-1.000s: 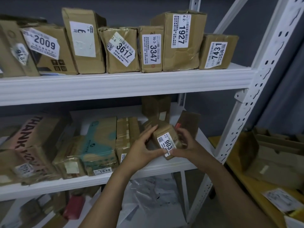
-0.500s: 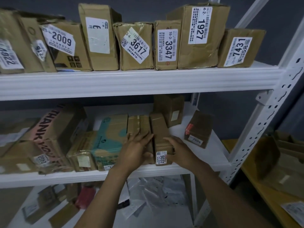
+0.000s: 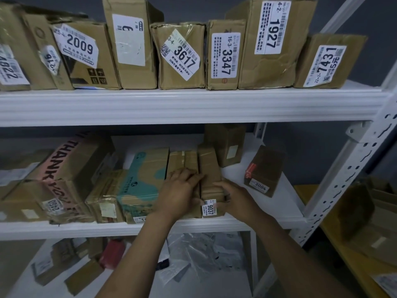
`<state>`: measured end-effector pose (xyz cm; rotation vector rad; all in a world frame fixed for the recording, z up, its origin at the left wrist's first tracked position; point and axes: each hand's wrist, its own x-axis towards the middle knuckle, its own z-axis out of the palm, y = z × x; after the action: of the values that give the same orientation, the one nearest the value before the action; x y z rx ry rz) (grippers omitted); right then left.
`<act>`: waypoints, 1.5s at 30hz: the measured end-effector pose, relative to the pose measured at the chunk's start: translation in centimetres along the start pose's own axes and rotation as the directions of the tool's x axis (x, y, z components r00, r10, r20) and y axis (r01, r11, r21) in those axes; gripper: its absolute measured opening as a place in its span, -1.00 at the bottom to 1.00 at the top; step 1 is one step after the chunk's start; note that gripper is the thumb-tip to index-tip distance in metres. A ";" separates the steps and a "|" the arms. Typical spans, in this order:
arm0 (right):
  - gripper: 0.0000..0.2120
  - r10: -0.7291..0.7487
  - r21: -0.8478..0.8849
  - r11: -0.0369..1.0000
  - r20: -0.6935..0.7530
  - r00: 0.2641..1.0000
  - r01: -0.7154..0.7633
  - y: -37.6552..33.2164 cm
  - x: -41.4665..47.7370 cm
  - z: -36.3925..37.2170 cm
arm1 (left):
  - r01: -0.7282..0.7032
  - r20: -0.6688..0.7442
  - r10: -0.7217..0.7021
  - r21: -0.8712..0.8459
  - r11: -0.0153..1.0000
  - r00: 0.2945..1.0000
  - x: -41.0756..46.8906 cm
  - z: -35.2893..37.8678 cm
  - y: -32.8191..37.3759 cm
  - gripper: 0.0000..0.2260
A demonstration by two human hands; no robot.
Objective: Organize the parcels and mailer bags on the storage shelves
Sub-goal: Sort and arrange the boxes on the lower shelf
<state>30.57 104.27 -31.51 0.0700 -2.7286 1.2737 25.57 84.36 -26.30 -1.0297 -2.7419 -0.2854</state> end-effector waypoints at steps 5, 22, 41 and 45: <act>-0.53 -0.017 -0.034 0.999 0.073 0.997 0.019 -0.5 -0.1 -1.5 | -0.035 0.088 0.022 0.145 0.989 0.996 1.3 1.1 2.4 -0.36; -0.32 0.070 -0.611 0.712 -0.429 0.901 -0.346 6.1 0.4 -5.6 | 0.150 0.131 -0.154 0.040 0.988 0.979 2.9 1.1 4.0 -0.48; -0.64 0.364 0.060 0.913 -0.565 0.740 -0.403 2.2 -2.2 -7.9 | 0.042 -0.116 -0.056 -0.122 0.992 0.992 2.3 2.3 6.8 -0.47; -0.83 0.559 0.739 0.656 -0.339 0.756 -0.153 0.0 -4.4 -10.7 | 0.001 -0.100 -0.056 -0.480 0.877 0.993 2.4 1.6 11.0 -0.39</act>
<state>35.97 112.38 -25.33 -0.7254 -1.7097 1.9698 30.90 94.43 -26.00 -1.0356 -2.6411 -1.0391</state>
